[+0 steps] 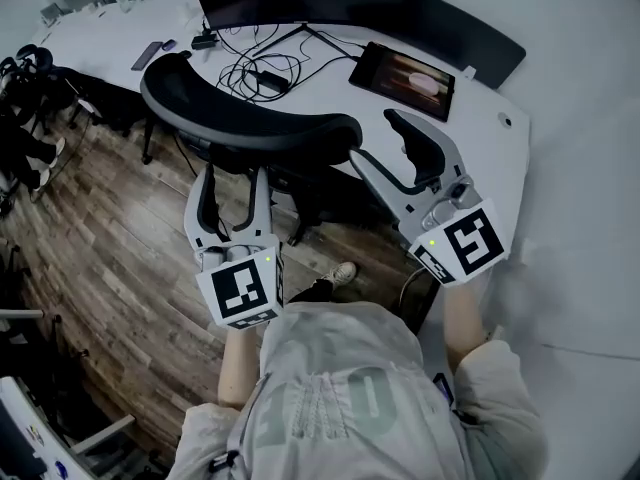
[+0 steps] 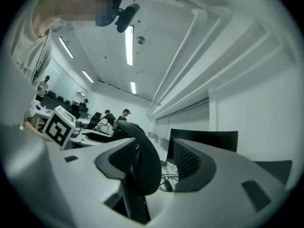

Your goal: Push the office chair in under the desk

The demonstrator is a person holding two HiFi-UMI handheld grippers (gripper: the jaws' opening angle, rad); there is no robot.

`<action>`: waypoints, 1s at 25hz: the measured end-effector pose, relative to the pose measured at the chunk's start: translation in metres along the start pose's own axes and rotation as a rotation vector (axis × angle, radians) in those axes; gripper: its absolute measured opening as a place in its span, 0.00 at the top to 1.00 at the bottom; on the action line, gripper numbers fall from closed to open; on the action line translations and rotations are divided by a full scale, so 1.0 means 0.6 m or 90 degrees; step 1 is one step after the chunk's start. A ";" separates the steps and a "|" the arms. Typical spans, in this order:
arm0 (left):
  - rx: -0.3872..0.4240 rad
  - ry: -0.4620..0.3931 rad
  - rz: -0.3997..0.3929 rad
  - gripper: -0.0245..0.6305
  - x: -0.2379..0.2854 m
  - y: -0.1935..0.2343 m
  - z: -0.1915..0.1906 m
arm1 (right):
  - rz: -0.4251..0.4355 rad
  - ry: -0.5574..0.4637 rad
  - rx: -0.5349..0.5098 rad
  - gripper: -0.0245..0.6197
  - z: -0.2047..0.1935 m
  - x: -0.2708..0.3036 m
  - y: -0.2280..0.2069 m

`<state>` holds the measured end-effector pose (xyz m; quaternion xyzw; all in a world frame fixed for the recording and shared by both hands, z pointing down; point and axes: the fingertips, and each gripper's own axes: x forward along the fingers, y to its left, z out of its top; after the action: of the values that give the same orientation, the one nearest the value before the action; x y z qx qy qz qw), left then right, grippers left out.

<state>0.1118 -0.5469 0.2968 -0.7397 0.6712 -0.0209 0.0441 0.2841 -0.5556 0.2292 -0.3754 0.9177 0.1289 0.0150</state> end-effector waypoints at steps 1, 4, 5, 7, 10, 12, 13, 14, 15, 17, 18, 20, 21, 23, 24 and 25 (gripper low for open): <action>-0.002 -0.021 -0.007 0.55 -0.007 -0.009 0.011 | -0.033 -0.011 0.008 0.57 0.008 -0.012 -0.007; -0.020 -0.074 -0.051 0.69 -0.018 -0.052 0.045 | -0.133 -0.043 0.025 0.72 0.027 -0.055 -0.028; -0.023 -0.083 -0.062 0.77 -0.017 -0.064 0.053 | -0.168 -0.051 0.022 0.80 0.031 -0.071 -0.035; -0.020 -0.086 -0.079 0.90 -0.013 -0.085 0.062 | -0.232 -0.056 0.018 0.88 0.031 -0.097 -0.044; -0.018 -0.093 -0.111 0.92 -0.013 -0.113 0.071 | -0.298 -0.039 0.034 0.90 0.013 -0.128 -0.048; -0.021 -0.095 -0.132 0.93 -0.013 -0.133 0.072 | -0.334 -0.021 0.046 0.91 -0.008 -0.146 -0.047; -0.024 -0.094 -0.142 0.93 -0.014 -0.143 0.070 | -0.346 -0.010 0.052 0.91 -0.021 -0.153 -0.043; -0.026 -0.091 -0.151 0.93 -0.014 -0.152 0.068 | -0.352 0.002 0.059 0.92 -0.033 -0.158 -0.038; -0.027 -0.088 -0.160 0.93 -0.015 -0.161 0.066 | -0.353 0.014 0.064 0.92 -0.045 -0.162 -0.033; -0.030 -0.082 -0.175 0.93 -0.016 -0.176 0.062 | -0.351 0.037 0.063 0.93 -0.062 -0.167 -0.023; -0.032 -0.080 -0.180 0.93 -0.017 -0.181 0.061 | -0.350 0.044 0.061 0.93 -0.068 -0.169 -0.020; -0.036 -0.077 -0.188 0.93 -0.018 -0.190 0.058 | -0.353 0.049 0.058 0.93 -0.072 -0.175 -0.016; -0.037 -0.075 -0.190 0.93 -0.019 -0.193 0.056 | -0.355 0.049 0.059 0.93 -0.073 -0.178 -0.016; -0.037 -0.072 -0.192 0.93 -0.021 -0.198 0.055 | -0.356 0.050 0.059 0.93 -0.073 -0.181 -0.016; -0.037 -0.071 -0.193 0.93 -0.021 -0.200 0.056 | -0.356 0.050 0.059 0.93 -0.073 -0.182 -0.016; -0.036 -0.071 -0.194 0.93 -0.021 -0.201 0.057 | -0.354 0.051 0.060 0.93 -0.073 -0.182 -0.016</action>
<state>0.2333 -0.5216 0.2746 -0.8338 0.5482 0.0328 0.0566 0.3725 -0.4982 0.2832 -0.6166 0.7842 0.0621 0.0307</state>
